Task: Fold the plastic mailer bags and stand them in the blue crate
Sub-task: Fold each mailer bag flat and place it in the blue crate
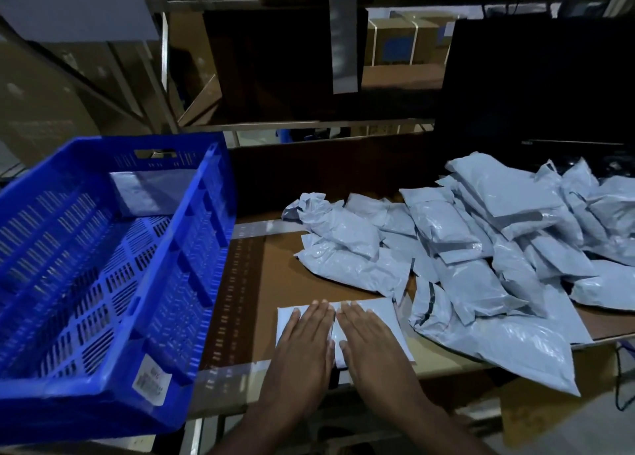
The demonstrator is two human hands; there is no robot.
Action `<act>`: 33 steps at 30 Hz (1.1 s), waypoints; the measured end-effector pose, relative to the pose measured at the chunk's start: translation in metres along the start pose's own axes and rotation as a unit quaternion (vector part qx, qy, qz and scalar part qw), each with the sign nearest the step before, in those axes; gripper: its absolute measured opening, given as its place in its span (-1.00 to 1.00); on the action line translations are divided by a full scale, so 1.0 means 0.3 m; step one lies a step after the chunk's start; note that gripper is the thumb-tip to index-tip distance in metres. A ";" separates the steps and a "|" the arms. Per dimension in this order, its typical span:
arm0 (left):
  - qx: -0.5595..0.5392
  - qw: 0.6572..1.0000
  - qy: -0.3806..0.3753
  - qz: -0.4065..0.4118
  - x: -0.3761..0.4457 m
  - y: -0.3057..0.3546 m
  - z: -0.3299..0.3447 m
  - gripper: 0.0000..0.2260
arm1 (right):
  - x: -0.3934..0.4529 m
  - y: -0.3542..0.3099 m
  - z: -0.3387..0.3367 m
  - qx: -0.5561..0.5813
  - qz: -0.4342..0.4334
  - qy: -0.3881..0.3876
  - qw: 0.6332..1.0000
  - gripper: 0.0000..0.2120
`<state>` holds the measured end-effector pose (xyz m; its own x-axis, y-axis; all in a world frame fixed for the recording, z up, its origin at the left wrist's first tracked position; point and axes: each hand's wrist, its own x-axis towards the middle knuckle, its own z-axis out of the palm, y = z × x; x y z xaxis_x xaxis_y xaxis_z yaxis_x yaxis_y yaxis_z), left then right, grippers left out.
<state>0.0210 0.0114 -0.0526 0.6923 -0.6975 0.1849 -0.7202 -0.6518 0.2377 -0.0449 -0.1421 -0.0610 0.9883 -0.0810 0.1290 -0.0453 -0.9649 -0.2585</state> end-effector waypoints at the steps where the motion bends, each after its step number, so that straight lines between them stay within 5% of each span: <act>1: -0.009 1.000 0.006 0.000 0.007 -0.004 0.002 -0.55 | 0.008 -0.001 -0.008 0.009 -0.001 0.000 1.000 -0.38; 7: -0.062 0.998 0.019 -0.011 0.017 -0.021 0.010 -0.49 | 0.052 0.004 -0.081 0.027 0.007 0.046 0.999 -0.58; 18: -0.023 0.999 -0.027 -0.038 0.012 -0.060 0.031 -0.44 | 0.006 0.030 -0.062 -0.010 0.054 -0.044 0.997 -0.42; 25: -0.078 0.995 0.030 -0.047 0.003 -0.063 0.024 -0.19 | 0.008 0.029 -0.103 0.039 0.053 -0.060 0.996 -0.05; 28: -0.086 0.995 0.019 -0.049 0.002 -0.064 0.021 -0.12 | 0.004 0.037 -0.117 0.053 0.054 -0.064 0.995 -0.15; 33: -0.040 0.998 -0.006 -0.054 -0.009 -0.061 0.030 -0.36 | -0.021 0.019 -0.085 0.012 0.050 -0.043 0.998 -0.39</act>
<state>0.0317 0.0225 -0.0659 0.7651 -0.6279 0.1431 -0.6348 -0.6980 0.3313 -0.0551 -0.1535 -0.0391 0.9878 -0.1546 0.0189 -0.1427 -0.9466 -0.2891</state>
